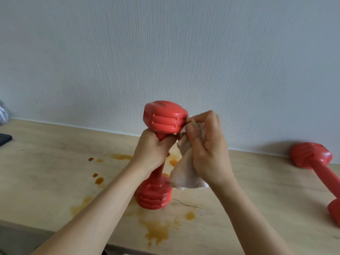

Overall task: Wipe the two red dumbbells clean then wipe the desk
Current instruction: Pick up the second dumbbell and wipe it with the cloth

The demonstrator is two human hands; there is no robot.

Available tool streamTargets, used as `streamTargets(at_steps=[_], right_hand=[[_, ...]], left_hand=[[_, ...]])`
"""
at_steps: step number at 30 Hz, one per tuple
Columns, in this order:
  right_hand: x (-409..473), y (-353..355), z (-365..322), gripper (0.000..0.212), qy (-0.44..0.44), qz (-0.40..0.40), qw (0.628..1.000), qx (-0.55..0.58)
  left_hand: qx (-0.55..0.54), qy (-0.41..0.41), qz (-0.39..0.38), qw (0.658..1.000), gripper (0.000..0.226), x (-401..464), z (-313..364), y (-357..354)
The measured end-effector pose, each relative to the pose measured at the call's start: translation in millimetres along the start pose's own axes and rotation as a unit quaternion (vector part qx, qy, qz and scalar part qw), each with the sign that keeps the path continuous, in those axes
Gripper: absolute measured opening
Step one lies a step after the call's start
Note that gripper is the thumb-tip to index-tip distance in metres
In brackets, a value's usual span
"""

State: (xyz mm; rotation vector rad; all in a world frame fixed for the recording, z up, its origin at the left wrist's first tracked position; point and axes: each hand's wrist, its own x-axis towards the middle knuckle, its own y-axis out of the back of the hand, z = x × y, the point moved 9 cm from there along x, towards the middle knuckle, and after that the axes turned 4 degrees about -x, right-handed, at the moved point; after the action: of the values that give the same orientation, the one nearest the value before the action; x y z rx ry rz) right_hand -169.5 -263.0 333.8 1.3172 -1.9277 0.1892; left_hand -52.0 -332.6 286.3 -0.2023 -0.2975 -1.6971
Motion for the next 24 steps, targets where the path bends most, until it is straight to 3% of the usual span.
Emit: streamTargets(at_steps=[4, 9, 15, 21, 24], right_hand=[[-6.8, -13.7, -22.0, 0.005, 0.075, -0.039, 0.996, -0.031], [3.8, 0.2, 6.8, 0.011, -0.006, -0.026, 0.999, -0.022], [-6.0, -12.7, -27.3, 0.004, 0.100, -0.060, 0.993, -0.035], [0.2, -5.1, 23.7, 0.015, -0.035, -0.064, 0.994, 0.081], [1.5, -4.7, 33.4, 0.015, -0.055, -0.069, 0.992, 0.095]], left_hand=[[0.021, 0.021, 0.030, 0.999, 0.030, -0.6, -3.3, 6.8], [-0.002, 0.011, 0.001, 1.000, 0.024, -2.3, -5.4, -0.9], [0.008, 0.003, 0.020, 1.000, 0.034, -1.3, -2.7, 6.0], [-0.028, -0.014, -0.059, 0.998, 0.022, -4.7, -1.0, -9.9], [-0.025, -0.023, -0.076, 0.997, 0.024, -5.4, 1.9, -12.7]])
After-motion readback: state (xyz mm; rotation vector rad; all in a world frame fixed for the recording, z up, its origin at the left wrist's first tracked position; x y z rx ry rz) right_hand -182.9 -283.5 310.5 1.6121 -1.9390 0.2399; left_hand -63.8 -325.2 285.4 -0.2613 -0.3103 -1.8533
